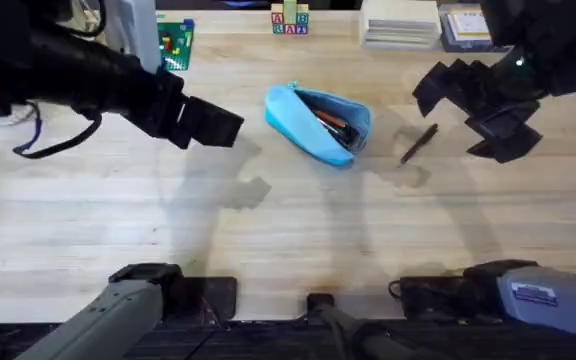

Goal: Unzip the bag, pick up the pens from the table one at a time and place them inside, then zip the bag closed.

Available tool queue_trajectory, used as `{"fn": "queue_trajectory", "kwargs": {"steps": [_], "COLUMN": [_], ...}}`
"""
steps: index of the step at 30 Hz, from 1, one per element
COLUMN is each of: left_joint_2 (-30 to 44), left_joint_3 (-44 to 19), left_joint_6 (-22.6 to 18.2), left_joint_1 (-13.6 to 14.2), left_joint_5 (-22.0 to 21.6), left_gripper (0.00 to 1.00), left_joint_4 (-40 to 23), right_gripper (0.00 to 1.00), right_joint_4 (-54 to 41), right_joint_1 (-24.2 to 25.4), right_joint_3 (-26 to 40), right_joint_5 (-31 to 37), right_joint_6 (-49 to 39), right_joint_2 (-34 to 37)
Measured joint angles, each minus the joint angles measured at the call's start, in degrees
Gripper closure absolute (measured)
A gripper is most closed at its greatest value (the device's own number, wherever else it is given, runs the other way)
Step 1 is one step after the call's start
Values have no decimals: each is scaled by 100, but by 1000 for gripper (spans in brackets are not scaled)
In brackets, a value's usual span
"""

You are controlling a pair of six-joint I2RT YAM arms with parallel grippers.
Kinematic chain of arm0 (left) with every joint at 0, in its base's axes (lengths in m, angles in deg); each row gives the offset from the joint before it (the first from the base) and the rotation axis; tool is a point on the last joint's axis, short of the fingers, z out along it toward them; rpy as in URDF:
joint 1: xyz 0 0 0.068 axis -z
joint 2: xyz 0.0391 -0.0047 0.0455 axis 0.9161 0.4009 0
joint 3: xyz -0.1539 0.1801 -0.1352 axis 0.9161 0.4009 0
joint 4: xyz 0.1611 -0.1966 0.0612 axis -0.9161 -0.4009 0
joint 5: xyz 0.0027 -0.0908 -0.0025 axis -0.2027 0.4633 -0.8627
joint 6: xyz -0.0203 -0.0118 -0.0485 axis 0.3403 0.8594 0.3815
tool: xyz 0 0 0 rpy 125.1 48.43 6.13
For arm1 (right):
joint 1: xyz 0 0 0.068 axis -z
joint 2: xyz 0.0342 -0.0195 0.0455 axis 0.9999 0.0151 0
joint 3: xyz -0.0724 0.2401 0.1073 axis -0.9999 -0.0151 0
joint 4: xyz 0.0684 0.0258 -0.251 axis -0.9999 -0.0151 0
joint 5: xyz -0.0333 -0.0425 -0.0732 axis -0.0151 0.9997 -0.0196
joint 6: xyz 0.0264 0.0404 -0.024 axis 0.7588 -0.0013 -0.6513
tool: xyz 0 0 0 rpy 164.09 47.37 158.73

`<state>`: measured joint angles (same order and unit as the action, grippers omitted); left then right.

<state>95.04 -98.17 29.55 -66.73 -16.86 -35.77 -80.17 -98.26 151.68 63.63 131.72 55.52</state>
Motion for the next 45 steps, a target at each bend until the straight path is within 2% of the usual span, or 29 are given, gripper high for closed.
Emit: {"fn": "queue_trajectory", "kwargs": {"steps": [10,18,30,39,45], "left_joint_2": [0,0,0,0,0], "left_joint_3": [0,0,0,2,2], "left_joint_6": [0,0,0,2,2], "left_joint_1": [0,0,0,0,0], "left_joint_5": [0,0,0,0,0], "left_gripper": [6,5,6,6,6], "left_joint_4": [0,0,0,0,0], "right_gripper": [5,5,7,119,247], "right_joint_4": [353,602,985,1100,1155], "right_joint_1": [153,376,454,478,480], "right_joint_3": [2,2,0,0,0], "right_joint_5": [-664,-815,-835,-837,-890], "right_joint_6": [9,11,75,86,94], "right_joint_2": [755,1449,1894,1948,2151]}}
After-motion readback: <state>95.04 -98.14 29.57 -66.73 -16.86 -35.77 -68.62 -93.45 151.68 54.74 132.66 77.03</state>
